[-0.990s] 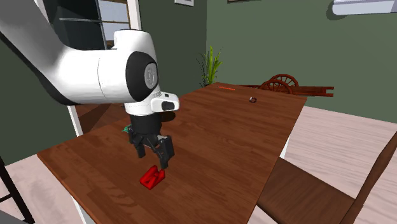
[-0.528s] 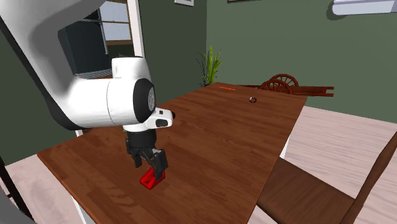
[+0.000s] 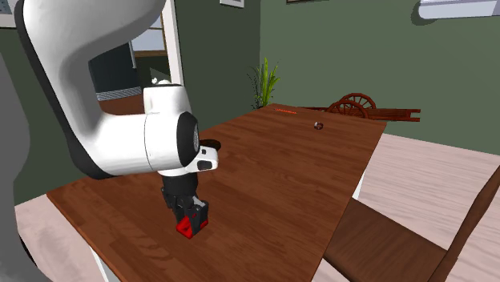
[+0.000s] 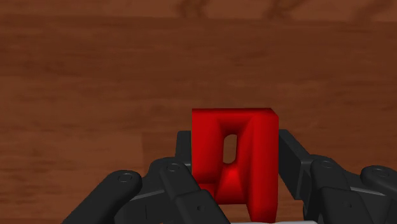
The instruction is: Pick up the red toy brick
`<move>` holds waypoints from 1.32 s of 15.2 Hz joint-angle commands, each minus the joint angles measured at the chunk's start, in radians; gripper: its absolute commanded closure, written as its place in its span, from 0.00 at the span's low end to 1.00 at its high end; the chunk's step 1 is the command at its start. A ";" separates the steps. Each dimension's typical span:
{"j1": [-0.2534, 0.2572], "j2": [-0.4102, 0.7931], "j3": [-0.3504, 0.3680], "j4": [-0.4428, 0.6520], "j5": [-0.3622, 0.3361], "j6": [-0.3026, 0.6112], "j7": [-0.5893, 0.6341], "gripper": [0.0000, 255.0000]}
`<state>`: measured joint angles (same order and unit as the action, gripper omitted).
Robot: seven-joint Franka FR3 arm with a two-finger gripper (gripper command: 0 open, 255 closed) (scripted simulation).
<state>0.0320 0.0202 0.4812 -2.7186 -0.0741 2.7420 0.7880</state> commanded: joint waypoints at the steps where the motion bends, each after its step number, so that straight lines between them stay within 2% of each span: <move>1: -0.001 0.001 -0.001 0.000 -0.002 0.001 0.001 1.00; 7: 0.000 -0.002 0.001 -0.001 0.002 0.000 -0.001 1.00; 13: 0.017 -0.112 0.006 0.002 0.123 -0.101 -0.089 1.00; 20: 0.043 -0.226 -0.012 0.020 0.199 -0.224 -0.146 1.00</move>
<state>0.0720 -0.1884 0.4733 -2.7008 0.1151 2.5365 0.6513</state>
